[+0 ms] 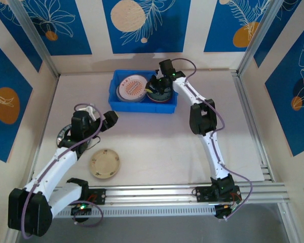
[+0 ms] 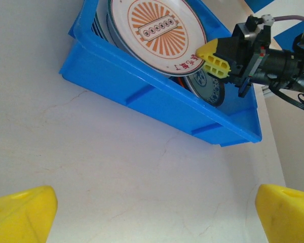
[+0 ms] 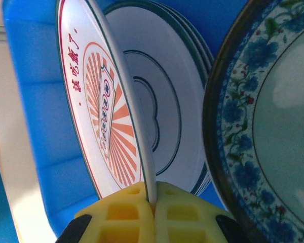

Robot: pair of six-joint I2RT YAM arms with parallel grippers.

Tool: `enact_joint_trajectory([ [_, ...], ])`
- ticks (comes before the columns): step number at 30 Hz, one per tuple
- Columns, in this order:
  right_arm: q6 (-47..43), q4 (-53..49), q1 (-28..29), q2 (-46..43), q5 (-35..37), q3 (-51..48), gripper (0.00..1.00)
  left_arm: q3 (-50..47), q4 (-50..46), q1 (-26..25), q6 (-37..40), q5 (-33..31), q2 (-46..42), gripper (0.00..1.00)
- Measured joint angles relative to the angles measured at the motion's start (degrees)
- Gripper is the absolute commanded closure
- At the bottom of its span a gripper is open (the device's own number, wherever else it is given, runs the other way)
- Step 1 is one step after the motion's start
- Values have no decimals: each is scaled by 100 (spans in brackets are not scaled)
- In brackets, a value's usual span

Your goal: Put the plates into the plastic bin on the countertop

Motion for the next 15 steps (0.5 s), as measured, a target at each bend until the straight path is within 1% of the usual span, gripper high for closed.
enact_joint_trajectory([
  [5,122,-120,63,367,-2,468,100,-26,9,31,2,4,131,0],
  [10,214,-227,105,479,0,708,81,-46,4,37,0,20,210,0],
  [15,160,-306,118,479,68,765,69,-46,13,46,0,17,258,0],
])
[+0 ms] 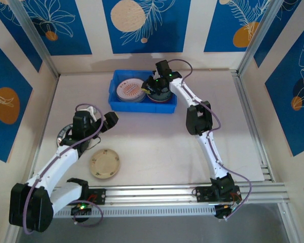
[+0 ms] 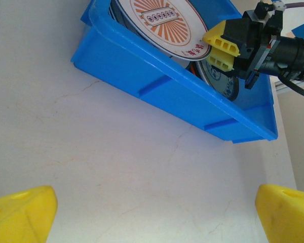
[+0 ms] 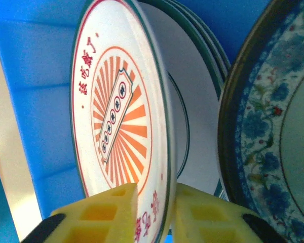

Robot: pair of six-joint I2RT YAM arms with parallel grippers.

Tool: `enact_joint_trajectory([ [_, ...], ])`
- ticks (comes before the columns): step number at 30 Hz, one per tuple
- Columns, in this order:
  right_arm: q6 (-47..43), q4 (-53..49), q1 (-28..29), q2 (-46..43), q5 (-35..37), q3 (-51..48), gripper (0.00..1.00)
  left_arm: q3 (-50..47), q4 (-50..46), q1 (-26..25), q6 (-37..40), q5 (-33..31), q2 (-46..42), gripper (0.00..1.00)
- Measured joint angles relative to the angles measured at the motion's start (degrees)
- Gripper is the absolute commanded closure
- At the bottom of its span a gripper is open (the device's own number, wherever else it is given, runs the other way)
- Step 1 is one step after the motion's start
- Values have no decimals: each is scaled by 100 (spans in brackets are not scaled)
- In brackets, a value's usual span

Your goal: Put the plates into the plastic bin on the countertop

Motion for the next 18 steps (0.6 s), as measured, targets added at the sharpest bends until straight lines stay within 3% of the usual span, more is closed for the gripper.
enact_joint_trajectory([
  [6,-136,-273,35,13,258,63,62,0,35,0,-4,2,118,0],
  [18,-619,-918,245,33,925,498,60,0,98,0,-4,2,221,0],
])
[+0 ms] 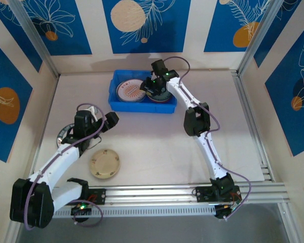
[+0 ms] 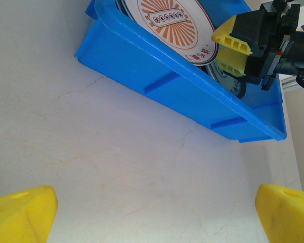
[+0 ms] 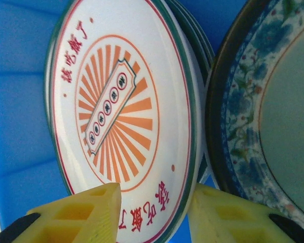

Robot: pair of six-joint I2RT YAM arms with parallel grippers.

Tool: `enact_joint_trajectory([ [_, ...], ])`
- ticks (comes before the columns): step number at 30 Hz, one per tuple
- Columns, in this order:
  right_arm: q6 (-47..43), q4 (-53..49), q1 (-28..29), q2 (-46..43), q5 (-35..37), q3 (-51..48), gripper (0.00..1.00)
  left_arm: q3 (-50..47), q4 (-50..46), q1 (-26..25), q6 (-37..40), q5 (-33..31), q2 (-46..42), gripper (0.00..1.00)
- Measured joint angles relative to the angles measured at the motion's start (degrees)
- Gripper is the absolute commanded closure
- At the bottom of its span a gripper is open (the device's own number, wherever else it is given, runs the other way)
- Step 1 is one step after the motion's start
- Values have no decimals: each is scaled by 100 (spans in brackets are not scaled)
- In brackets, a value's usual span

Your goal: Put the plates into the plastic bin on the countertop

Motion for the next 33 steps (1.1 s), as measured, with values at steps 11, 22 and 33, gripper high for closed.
enact_joint_trajectory([
  [11,-363,-404,142,-13,358,-7,59,0,146,2,-7,0,125,0],
  [22,-538,-382,192,-249,474,-170,71,15,151,2,-2,-2,179,0],
  [33,-369,-190,116,-195,236,-210,72,83,153,2,0,-2,472,0],
])
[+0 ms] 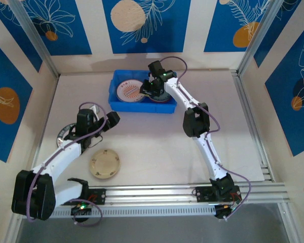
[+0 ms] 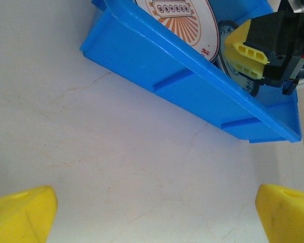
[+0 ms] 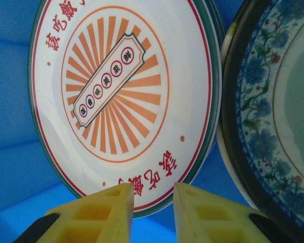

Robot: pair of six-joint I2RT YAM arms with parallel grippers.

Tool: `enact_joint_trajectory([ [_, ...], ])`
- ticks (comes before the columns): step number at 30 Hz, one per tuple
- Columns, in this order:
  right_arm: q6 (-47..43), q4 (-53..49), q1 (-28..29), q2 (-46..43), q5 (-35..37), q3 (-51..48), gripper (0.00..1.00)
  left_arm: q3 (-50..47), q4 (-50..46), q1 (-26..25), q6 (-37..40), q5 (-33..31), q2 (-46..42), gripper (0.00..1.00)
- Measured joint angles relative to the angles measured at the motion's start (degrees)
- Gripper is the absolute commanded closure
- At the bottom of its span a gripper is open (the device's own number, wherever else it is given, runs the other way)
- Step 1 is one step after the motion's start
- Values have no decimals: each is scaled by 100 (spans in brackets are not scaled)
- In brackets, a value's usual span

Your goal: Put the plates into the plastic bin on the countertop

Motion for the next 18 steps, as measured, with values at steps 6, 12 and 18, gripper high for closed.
enact_joint_trajectory([
  [6,79,107,-11,273,-101,131,73,83,0,0,0,0,90,0],
  [12,127,177,-68,315,-234,162,74,87,-4,0,0,-2,131,0],
  [18,129,629,-85,-11,-483,-291,73,205,-66,4,79,-46,129,0],
])
